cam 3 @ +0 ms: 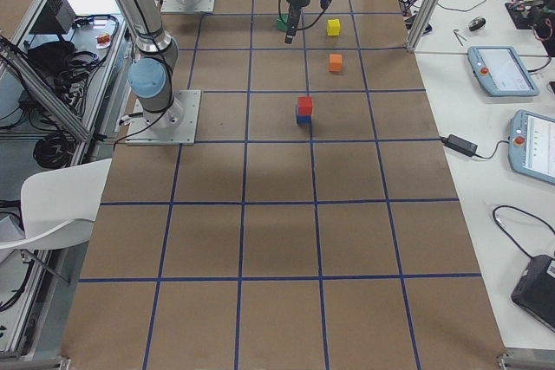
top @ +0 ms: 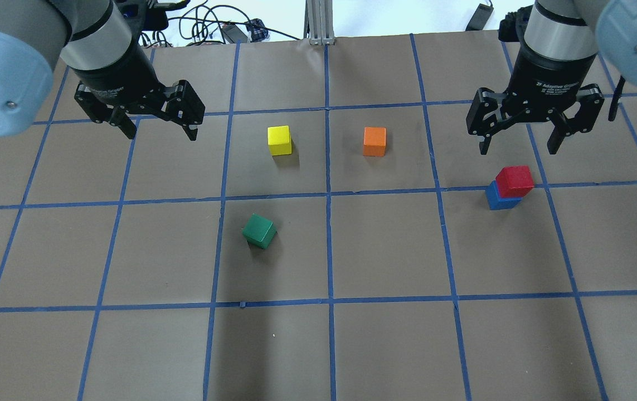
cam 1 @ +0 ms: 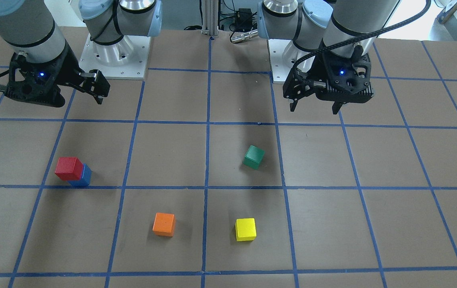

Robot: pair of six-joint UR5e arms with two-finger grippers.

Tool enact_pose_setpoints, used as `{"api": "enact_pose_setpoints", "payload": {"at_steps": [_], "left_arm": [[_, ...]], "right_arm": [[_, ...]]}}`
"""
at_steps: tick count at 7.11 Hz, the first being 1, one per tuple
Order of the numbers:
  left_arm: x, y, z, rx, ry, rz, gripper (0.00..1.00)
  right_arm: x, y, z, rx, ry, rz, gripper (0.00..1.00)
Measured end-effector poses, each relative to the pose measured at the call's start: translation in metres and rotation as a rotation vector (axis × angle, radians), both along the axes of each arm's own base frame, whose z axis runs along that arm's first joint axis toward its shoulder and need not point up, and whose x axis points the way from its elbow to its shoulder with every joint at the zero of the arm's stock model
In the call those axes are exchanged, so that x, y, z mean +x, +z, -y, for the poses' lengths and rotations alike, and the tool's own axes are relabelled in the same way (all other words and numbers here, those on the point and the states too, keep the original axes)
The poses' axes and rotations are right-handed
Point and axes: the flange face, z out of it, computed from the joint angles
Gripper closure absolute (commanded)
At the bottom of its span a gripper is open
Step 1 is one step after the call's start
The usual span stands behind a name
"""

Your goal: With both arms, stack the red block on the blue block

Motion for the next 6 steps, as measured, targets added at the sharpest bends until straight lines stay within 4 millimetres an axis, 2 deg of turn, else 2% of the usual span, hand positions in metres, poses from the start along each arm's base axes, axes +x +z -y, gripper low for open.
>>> {"api": "enact_pose_setpoints", "payload": {"at_steps": [6], "left_arm": [[0.0000,0.0007,0.0004,-0.003,0.001,0.000,0.00]], "right_arm": [[0.0073,0.0072,-0.0087,-0.006,0.004,0.053,0.00]]}}
